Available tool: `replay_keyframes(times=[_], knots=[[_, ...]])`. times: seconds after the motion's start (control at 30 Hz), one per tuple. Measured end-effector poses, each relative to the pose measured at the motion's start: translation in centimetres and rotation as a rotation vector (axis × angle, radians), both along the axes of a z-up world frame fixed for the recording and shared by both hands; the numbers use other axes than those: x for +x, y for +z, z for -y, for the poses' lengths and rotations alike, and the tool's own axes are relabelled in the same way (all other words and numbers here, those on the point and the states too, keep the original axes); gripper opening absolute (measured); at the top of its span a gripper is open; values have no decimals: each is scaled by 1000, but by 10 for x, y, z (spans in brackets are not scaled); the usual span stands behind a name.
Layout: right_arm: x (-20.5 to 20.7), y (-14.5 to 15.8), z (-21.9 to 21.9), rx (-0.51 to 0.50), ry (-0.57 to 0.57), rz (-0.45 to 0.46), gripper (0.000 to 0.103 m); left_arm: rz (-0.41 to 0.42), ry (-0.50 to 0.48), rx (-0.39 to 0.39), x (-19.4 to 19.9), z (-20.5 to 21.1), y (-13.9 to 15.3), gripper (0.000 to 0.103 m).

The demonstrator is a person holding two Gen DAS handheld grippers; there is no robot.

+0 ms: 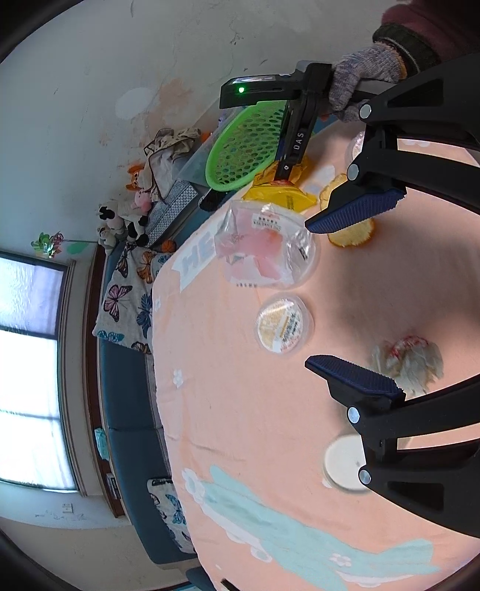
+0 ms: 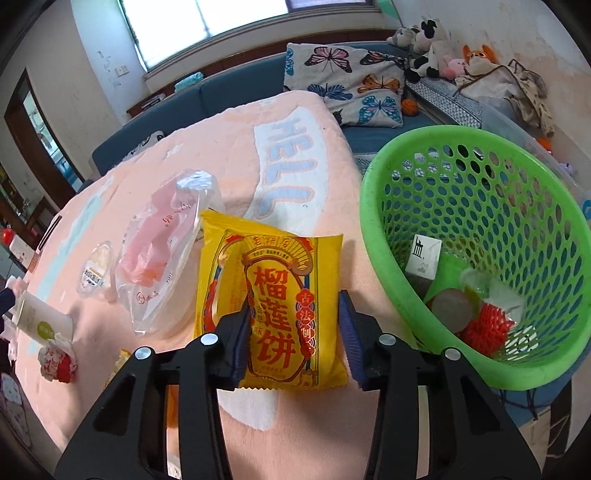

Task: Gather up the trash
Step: 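Grasp the yellow snack packet with the right tool and lift it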

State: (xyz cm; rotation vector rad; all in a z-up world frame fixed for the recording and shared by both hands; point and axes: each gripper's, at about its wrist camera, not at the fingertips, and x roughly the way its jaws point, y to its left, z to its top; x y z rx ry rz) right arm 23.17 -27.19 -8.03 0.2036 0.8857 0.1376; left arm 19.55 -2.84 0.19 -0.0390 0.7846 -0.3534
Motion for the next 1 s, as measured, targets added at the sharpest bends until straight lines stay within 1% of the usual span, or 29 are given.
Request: replay_keyframes(times=[0.07, 0.17, 0.37, 0.43, 0.6, 0.77, 0.83, 1.0], knots=[[-3, 3, 2, 5, 0, 10, 40, -10, -14, -6, 6, 7, -1, 66], [-8, 7, 5, 13, -6, 21, 38, -15, -31, 1, 13, 18, -2, 66], [-16, 12, 11, 27, -11, 33, 37, -12, -76, 44, 36, 44, -9, 66], [-17, 11, 13, 30, -11, 33, 36, -23, -78, 47, 45, 49, -11, 66], [-24, 17, 17, 38, -13, 50, 36, -56, -111, 26, 69, 58, -18, 66], [-32, 27, 26, 43, -21, 75, 36, -91, -124, 35, 85, 65, -28, 66], [-34, 33, 30, 37, -28, 87, 36, -98, -130, 42, 92, 69, -31, 69], [-37, 41, 45, 28, -57, 103, 36, -101, -145, 51, 102, 73, -35, 73]])
